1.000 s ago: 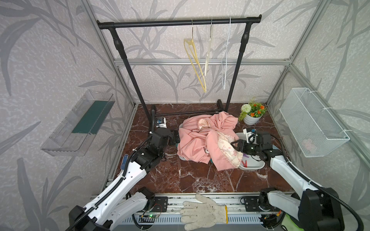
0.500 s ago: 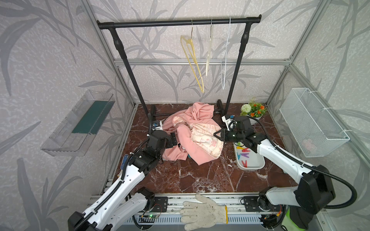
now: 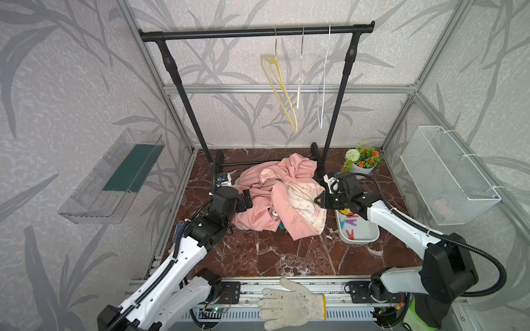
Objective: Remove the clothespins securing jackets to the hanger
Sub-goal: Adjust the jacket in the basket.
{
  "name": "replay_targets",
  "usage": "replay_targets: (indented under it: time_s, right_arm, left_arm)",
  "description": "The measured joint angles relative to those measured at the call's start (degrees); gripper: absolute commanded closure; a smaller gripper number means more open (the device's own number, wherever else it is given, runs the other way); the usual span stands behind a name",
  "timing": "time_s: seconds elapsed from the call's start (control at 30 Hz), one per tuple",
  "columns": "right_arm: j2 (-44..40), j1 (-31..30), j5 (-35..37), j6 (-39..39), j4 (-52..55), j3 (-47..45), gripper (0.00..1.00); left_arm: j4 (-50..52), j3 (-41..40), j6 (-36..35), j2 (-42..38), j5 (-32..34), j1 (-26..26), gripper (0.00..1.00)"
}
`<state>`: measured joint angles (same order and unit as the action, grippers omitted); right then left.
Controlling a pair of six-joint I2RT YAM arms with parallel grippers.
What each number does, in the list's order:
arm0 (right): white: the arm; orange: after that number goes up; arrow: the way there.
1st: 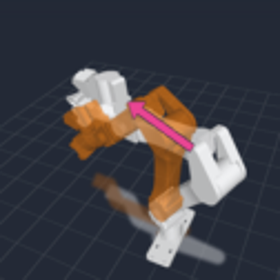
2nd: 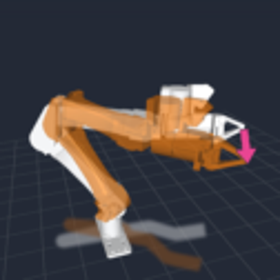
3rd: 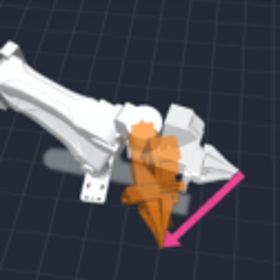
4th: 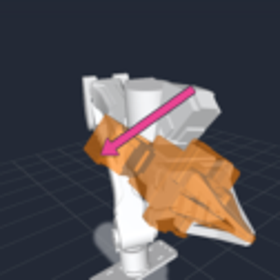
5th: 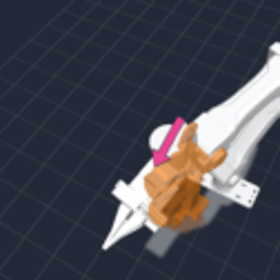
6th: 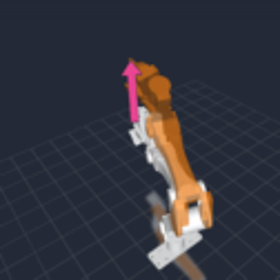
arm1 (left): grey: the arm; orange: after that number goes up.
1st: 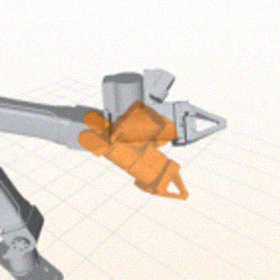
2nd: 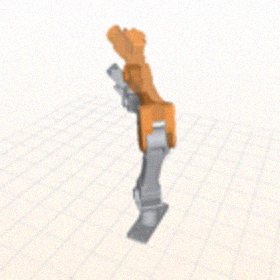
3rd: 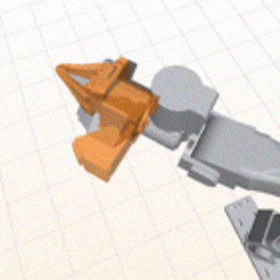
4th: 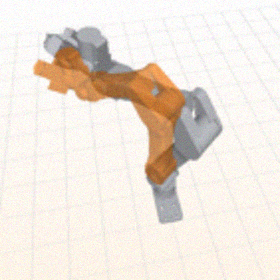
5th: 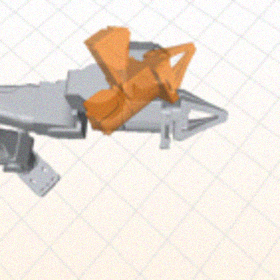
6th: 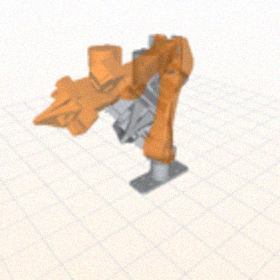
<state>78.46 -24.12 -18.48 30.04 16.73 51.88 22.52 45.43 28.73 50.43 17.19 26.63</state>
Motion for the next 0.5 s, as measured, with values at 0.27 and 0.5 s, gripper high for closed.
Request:
replay_targets:
  time_s: [0.27, 0.5]
  right_arm:
    - [-0.7, 1.7, 1.5, -1.4, -0.1, -2.3, 0.66]
    - [-2.9, 1.3, 1.5, -1.5, -0.3, -2.4, 0.74]
  left_arm:
    - [0.1, -0.7, 0.3, -0.5, -0.6, -0.2, 0.05]
    - [0.2, -0.7, 0.4, -1.5, -0.6, -0.3, 0.05]
